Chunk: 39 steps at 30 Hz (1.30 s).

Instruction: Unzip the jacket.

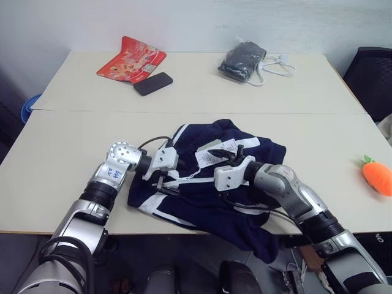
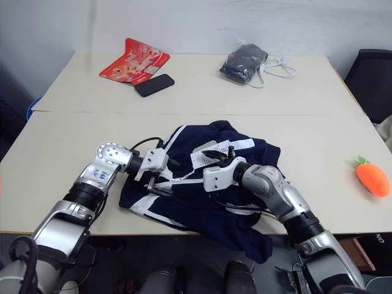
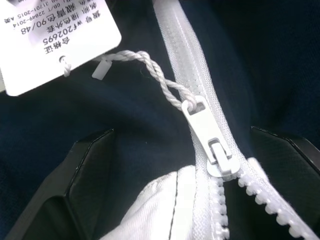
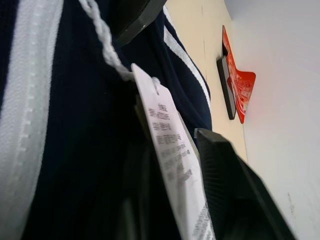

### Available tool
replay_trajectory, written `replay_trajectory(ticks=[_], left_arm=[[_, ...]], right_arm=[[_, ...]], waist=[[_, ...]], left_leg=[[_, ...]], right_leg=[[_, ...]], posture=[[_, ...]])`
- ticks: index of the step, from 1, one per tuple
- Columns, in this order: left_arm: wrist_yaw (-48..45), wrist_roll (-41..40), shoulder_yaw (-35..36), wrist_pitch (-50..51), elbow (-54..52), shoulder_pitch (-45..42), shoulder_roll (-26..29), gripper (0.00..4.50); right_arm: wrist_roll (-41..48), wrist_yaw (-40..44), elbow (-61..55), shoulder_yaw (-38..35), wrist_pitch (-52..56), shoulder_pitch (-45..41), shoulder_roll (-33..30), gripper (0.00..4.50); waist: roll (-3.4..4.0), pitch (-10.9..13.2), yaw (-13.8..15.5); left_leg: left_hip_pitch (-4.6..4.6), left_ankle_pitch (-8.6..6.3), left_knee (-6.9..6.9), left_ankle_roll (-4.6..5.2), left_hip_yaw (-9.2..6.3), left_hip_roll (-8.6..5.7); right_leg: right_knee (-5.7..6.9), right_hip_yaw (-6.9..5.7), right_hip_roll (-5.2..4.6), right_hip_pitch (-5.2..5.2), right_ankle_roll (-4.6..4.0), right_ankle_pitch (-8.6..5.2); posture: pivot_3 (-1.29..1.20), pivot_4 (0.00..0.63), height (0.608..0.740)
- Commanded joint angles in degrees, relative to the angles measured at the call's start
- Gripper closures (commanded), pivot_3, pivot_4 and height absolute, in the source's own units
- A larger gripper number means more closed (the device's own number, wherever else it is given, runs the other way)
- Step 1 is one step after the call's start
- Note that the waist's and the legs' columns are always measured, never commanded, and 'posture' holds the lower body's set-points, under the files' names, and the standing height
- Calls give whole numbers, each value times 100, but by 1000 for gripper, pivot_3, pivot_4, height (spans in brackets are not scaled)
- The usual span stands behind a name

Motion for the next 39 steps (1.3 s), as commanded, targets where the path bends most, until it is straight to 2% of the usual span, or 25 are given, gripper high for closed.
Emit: replay_trajectory(ticks=[1, 2, 9, 14, 20, 23, 27, 30, 34, 39], left_arm=[[170, 209, -22, -22, -25, 113, 30, 0], [169, 210, -22, -26, -26, 121, 33, 0], [183, 264, -46, -142, 41, 148, 48, 0], [192, 263, -54, -154, 51, 129, 19, 0], [221, 266, -64, -192, 94, 124, -27, 0], [236, 271, -77, -242, 161, 125, -62, 0], [251, 279, -80, -291, 265, 94, -113, 0], [240, 285, -86, -339, 352, 57, -155, 0], [245, 310, -96, -411, 494, -13, -214, 0], [238, 312, -91, -480, 592, -50, -244, 0]], right_arm=[[217, 32, -198, -190, 17, 80, -18, 4343], [230, 32, -217, -211, 64, 106, -12, 4474], [497, 152, -698, -543, 666, 505, -25, 4474], [675, 117, -1379, -1042, 1467, 981, -43, 4474], [1165, 116, -2496, -1953, 2757, 1745, 41, 4474], [1811, -6, -3089, -2738, 3828, 2149, 410, 4474], [2458, -267, -3515, -3634, 5032, 2277, 880, 4474], [2740, -490, -3564, -4217, 5514, 2245, 931, 4474], [3056, -749, -3210, -5017, 5767, 2056, 672, 4474], [3205, -852, -2282, -5695, 5512, 1917, -60, 4474]], waist=[[0, 0, 0], [0, 0, 0], [0, 0, 5], [0, 0, 14], [0, 0, 28], [0, 0, 77], [1, -1, 120], [5, -3, 134], [10, -6, 142], [16, -9, 155]], left_leg=[[0, 0, 0, 0, 0, 0], [0, 0, 0, 0, 0, 0], [0, 0, 0, 0, -1, 0], [-1, 0, 0, 0, -2, 0], [-1, 0, 0, 0, -2, -1], [-1, 0, -1, 1, -4, -2], [-1, -1, -1, 1, 1, -2], [0, -1, -2, 1, 1, -2], [0, -1, -3, 3, 2, -4], [0, -1, -4, 5, 3, -7]], right_leg=[[0, 0, 0, 0, 0, 0], [0, 0, 0, 0, 0, 0], [-1, 0, 0, 0, 0, 0], [-1, 0, 0, 0, 0, 0], [-1, 1, -1, 1, 0, 0], [-2, 0, 0, 2, 0, 0], [-3, 4, 0, 1, 0, 0], [-2, 5, 0, 0, 0, 0], [-3, 6, -1, 0, 0, 0], [-3, 8, -2, 0, 0, 0]], posture=[[0, 150, 740], [0, 150, 740], [0, 150, 740], [0, 150, 740], [0, 150, 740], [0, 150, 740], [0, 150, 740], [0, 150, 740], [0, 150, 740], [0, 150, 740]])
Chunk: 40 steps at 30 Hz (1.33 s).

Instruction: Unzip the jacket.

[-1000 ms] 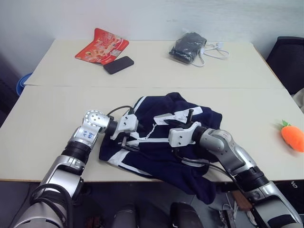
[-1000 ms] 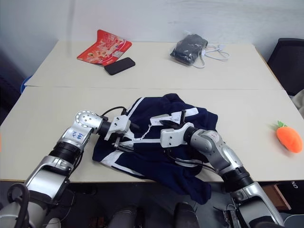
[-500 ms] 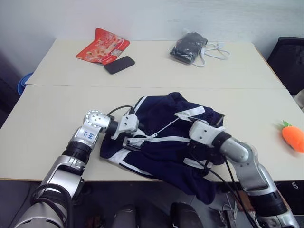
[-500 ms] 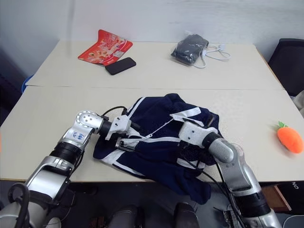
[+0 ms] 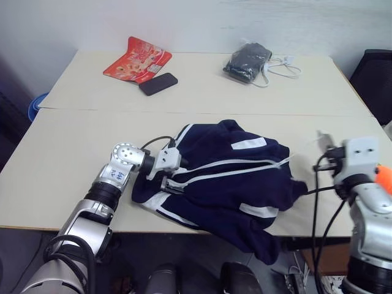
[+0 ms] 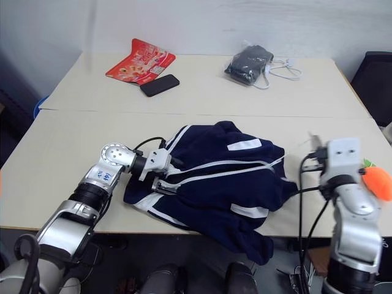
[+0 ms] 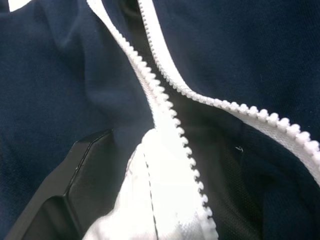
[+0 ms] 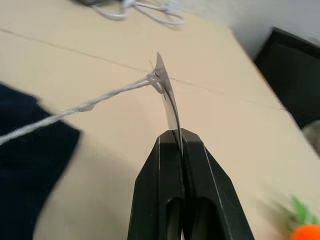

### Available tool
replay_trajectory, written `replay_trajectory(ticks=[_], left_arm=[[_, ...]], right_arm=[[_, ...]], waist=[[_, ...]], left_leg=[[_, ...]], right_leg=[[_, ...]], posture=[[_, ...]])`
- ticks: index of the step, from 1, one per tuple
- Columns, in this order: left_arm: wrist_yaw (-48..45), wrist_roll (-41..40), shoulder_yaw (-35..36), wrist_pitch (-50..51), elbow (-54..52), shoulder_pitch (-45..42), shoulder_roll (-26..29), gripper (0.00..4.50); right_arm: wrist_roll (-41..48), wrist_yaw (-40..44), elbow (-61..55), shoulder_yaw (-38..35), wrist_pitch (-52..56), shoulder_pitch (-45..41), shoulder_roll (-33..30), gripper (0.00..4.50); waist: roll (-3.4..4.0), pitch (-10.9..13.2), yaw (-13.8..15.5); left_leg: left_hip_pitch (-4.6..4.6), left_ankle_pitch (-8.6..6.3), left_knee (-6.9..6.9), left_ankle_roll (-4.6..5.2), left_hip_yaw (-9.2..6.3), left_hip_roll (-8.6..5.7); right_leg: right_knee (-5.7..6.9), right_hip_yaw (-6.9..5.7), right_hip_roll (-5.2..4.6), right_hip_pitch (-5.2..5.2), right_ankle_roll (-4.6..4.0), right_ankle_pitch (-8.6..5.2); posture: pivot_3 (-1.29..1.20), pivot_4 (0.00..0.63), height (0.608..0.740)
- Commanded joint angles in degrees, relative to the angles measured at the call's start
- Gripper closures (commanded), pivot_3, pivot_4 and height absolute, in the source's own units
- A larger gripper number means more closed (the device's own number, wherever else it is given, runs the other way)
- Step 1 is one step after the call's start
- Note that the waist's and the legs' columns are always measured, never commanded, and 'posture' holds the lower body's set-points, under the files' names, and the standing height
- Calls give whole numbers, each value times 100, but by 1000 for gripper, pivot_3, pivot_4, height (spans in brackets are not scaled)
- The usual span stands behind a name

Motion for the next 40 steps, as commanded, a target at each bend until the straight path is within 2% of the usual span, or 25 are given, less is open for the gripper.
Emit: replay_trajectory(ticks=[1, 6, 8, 12, 15, 17, 19, 25, 28, 30, 32, 34, 36, 40], left_arm=[[88, 298, -116, -55, 210, 38, -5, 0], [101, 301, -98, -95, 243, 50, 13, 0], [104, 293, -83, -94, 246, 56, 27, 0], [63, 75, 70, 226, 86, 65, -14, 0], [-41, -250, 284, 815, -266, 55, -27, 0], [-253, -544, 465, 1421, -690, 43, 129, 0], [-573, -733, 590, 1791, -1047, 74, 441, 0], [-1003, -1053, 929, 2409, -1794, 153, 1307, 0], [-1303, -1195, 1356, 2556, -1854, 157, 2184, 0], [-1303, -1253, 1524, 2533, -1777, 151, 2574, 0], [-1498, -1408, 1680, 2728, -1595, 57, 3089, 0], [-1634, -1577, 1718, 2881, -1443, -25, 3522, 0], [-1648, -1610, 1741, 2845, -1298, -98, 3784, 0], [-1648, -1718, 1764, 2670, -1279, 58, 4083, 0]], right_arm=[[38, -121, 536, -494, -313, -28, -553, 4474], [121, -313, 1295, -676, -572, -229, -1049, 4474], [199, -237, 1355, -510, -646, -319, -1121, 4474], [634, 509, 1150, 306, -490, -493, -1076, 4474], [654, 1208, 1224, 1099, -552, -516, -1326, 4474], [162, 2106, 1510, 1898, -1360, -321, -2126, 4101], [221, 2802, 1836, 2134, -1604, -425, -2725, 3555], [581, 4126, 2699, 2044, -2090, -735, -3869, 1693], [1185, 5381, 3380, 1538, -2143, -852, -4584, 744], [1524, 6007, 3687, 1307, -2017, -836, -4894, 135], [1881, 6628, 4145, 1026, -1730, -918, -5201, 44], [2185, 6913, 4547, 773, -1672, -1195, -5277, 44], [2326, 7023, 4831, 771, -1370, -1448, -5355, 44], [2417, 7310, 4989, 841, -1393, -1230, -5468, 44]], waist=[[1, -1, -2], [7, -4, -22], [7, -4, -21], [10, -6, -39], [10, -5, -47], [16, 0, -30], [13, 4, -30], [9, 9, -146], [8, 20, -166], [12, 28, -179], [12, 29, -178], [8, 31, -183], [9, 30, -207], [8, 31, -170]], left_leg=[[0, 0, -1, 1, 0, -2], [5, 0, -4, 2, 7, 0], [5, 1, -4, 2, 7, 0], [6, 1, -4, 2, 7, 2], [3, 1, -4, 2, 5, 2], [-7, 1, -4, 2, 4, 1], [-21, -2, -5, 7, 3, -4], [-19, -2, -12, 6, 4, 1], [-15, -2, -9, 6, 5, 4], [-15, -2, -12, 5, 5, 7], [-11, -3, -17, 3, 8, 8], [-10, -3, -13, 3, 10, 9], [-8, -3, -11, 3, 12, 10], [-5, -3, -11, 3, 14, 11]], right_leg=[[0, 0, -2, 0, 0, 0], [0, 5, -1, 0, 0, 0], [0, 6, -2, -1, 0, 0], [0, 7, -1, -1, 0, 0], [0, 5, 0, -3, 0, 0], [-2, 3, -1, -10, 1, 0], [-7, 2, -4, -22, 2, 1], [-16, -4, -2, -20, 2, 1], [-16, -3, -1, -14, 2, 1], [-16, -2, 0, -18, 2, 1], [-18, -1, 1, -18, 2, 0], [-19, 1, 1, -15, 2, 0], [-16, 3, 1, -15, 2, 0], [-13, 7, -1, -15, 1, 0]], posture=[[0, 150, 740], [0, 150, 740], [0, 150, 740], [0, 150, 740], [0, 150, 740], [0, 150, 740], [0, 150, 740], [0, 150, 740], [0, 150, 740], [0, 150, 740], [0, 150, 740], [0, 150, 740], [0, 150, 740], [0, 150, 740]])
